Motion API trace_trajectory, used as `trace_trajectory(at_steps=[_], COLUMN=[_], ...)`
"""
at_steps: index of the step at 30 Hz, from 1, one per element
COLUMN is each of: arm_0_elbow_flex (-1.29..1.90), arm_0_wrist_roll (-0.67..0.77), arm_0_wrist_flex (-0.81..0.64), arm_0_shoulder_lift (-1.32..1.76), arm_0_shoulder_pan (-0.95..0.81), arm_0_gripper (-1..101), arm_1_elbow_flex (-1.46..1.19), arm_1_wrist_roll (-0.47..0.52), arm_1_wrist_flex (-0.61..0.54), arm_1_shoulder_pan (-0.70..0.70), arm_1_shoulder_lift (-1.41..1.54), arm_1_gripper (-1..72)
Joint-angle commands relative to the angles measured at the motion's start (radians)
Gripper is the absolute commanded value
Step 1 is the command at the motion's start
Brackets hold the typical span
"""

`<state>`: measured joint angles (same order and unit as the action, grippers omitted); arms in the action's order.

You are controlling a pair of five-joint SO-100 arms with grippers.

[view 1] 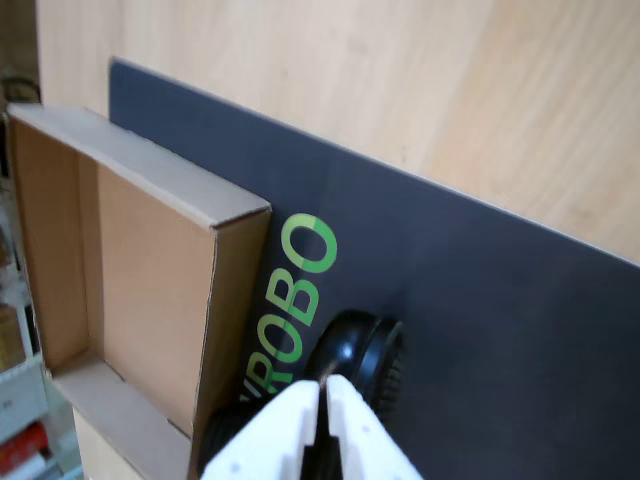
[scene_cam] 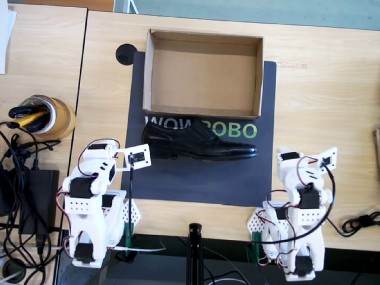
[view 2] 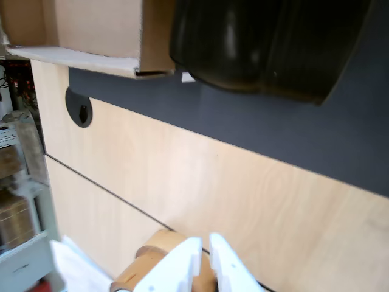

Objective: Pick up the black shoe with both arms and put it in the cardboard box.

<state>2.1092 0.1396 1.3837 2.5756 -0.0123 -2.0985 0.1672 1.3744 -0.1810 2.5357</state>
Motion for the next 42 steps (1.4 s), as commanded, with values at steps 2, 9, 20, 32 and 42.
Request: trace_trajectory(at_steps=[2,9,20,32,42], arm_0_elbow_flex=[-0.106,-0.183,-0.337,-0.137,-0.048], arm_0_wrist_roll=[0.095,0.198,0.298,0.284,0.252], arm_0_wrist_flex=[0.071,0.132,0.241,0.250,0.186], arm_0_shoulder_lift=[-0.080,-0.150,-0.273,-0.213,-0.305], arm_0_shoulder_pan=[-0.101,-0.245,-0.414,-0.491,-0.483], arm_0_gripper=[0,0,0,49,61], arm_1_elbow_flex=[0.094,0.298,0.348,0.264,0.179], arm_1_wrist_roll=[-0.011,-0.048,-0.051,0.029,0.049], arm_1_wrist_flex=[0.078,0.265,0.311,0.330,0.310], arm_1_shoulder_pan=[-0.057,-0.133,-0.207,-0.219,-0.268], arm_1_shoulder_lift=[-0.041,-0.135,-0.201,-0.196,-0.236], arm_1_gripper=[-0.2,-0.2,-0.2,24.7,48.7])
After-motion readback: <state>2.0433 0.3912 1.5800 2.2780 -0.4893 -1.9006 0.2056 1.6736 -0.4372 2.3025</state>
